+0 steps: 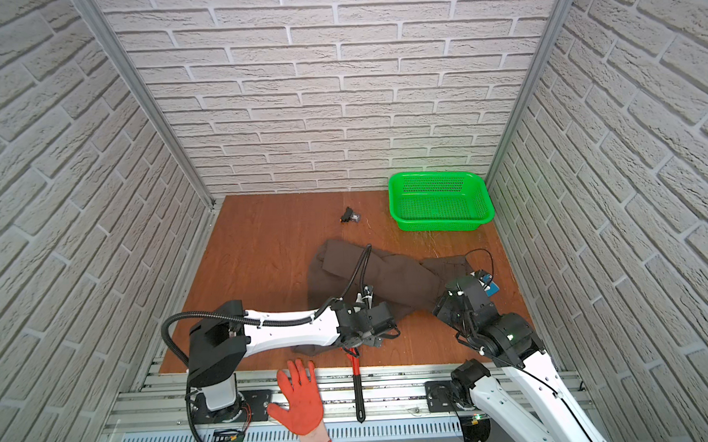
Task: Fold and stack the trousers
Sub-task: 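Grasp the trouser leg hem with the left gripper while the right gripper grasps the waistband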
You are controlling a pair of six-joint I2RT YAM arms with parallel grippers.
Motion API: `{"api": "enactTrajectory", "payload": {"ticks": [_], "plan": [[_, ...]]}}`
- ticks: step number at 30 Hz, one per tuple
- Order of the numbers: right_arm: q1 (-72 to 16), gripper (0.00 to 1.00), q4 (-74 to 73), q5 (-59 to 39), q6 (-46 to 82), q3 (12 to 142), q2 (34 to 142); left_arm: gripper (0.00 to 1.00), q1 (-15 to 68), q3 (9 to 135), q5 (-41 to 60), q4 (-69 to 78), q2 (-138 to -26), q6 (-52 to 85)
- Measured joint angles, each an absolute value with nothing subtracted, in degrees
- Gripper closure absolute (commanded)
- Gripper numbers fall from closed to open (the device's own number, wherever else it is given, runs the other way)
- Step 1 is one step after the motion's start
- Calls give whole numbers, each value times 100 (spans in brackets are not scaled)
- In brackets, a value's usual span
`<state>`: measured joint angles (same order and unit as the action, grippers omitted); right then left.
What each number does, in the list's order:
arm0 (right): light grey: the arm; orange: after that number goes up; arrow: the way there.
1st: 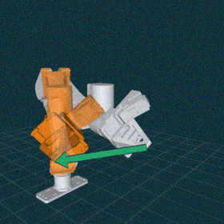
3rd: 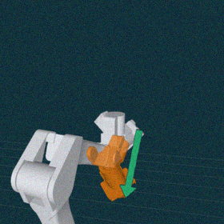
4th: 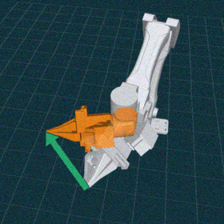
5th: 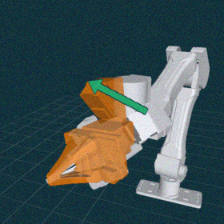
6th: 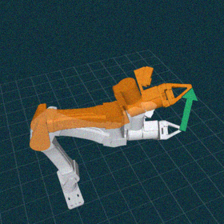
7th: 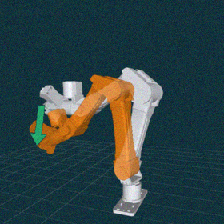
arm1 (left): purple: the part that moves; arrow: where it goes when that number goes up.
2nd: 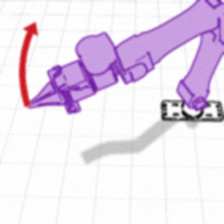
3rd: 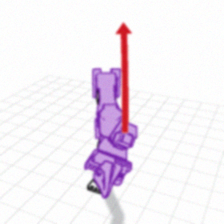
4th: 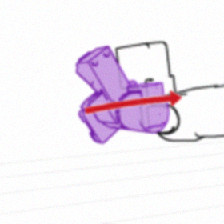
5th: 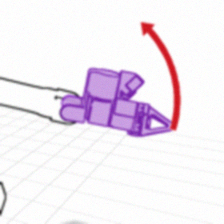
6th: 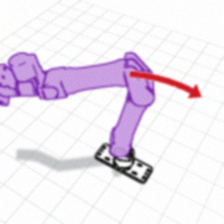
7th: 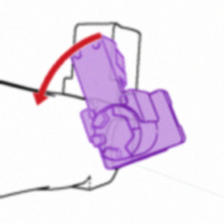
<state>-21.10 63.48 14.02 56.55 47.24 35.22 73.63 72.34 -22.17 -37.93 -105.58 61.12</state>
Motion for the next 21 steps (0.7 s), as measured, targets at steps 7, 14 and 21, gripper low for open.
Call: {"api": "enactTrajectory", "payload": {"ticks": [7, 14, 21], "plan": [[-2104, 33, 6283, 1549, 5588, 4665, 3653, 16, 7203, 7234, -2088, -3760, -10667, 5959], [-2067, 33, 6128, 1629, 5446, 4665, 3968, 56, 7109, 7146, -2119, -3883, -10669, 5852], [-2012, 32, 6069, 1695, 5400, 4665, 4125, 100, 7076, 7161, -2668, -4493, -10280, 5815]]}}
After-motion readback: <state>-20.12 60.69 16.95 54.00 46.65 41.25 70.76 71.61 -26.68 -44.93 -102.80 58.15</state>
